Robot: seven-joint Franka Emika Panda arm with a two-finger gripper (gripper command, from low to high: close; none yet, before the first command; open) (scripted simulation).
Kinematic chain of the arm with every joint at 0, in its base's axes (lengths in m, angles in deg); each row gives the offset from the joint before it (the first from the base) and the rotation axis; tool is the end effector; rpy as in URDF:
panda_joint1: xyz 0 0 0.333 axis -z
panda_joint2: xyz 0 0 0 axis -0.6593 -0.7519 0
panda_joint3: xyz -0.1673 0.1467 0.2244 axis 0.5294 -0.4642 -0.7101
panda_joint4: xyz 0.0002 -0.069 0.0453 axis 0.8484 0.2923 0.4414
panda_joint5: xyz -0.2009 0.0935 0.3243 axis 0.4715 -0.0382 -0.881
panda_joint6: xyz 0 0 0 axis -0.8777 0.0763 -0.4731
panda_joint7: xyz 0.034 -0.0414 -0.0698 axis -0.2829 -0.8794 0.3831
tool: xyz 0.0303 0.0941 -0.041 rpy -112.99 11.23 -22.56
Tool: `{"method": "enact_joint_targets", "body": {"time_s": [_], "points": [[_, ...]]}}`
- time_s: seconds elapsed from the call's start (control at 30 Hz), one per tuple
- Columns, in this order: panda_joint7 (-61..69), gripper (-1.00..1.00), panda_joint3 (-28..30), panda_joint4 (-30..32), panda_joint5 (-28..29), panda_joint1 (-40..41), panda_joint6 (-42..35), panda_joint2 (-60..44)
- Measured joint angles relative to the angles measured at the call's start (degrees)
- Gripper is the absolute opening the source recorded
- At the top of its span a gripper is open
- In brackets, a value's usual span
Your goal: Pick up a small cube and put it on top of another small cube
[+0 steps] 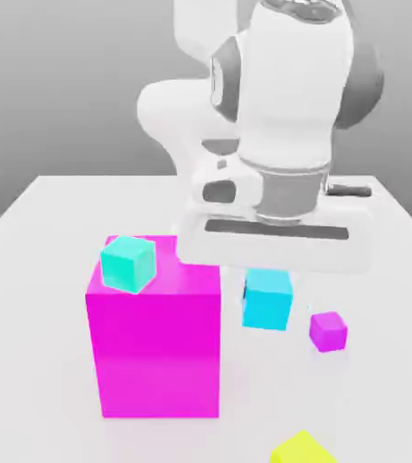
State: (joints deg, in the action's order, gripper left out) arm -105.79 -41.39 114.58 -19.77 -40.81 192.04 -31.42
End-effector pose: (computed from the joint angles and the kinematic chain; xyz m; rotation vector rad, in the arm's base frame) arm 0.4485 0.0158 0.3811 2.7522 -1.4545 0.0249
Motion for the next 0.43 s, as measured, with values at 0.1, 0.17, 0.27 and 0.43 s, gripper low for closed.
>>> {"method": "enact_joint_targets", "body": {"time_s": [0.1,0.17,0.27,0.43], "points": [[-0.15,-1.0,3.61,-0.09,-0.02,3.84,-6.29,6.23],[-0.43,-1.0,5.91,-0.15,0.15,6.45,-10.48,10.42],[-0.46,-1.0,7.05,2.86,0.18,7.95,-7.61,10.58],[-0.37,1.0,7.22,5.52,0.15,8.18,-3.47,9.09]]}}
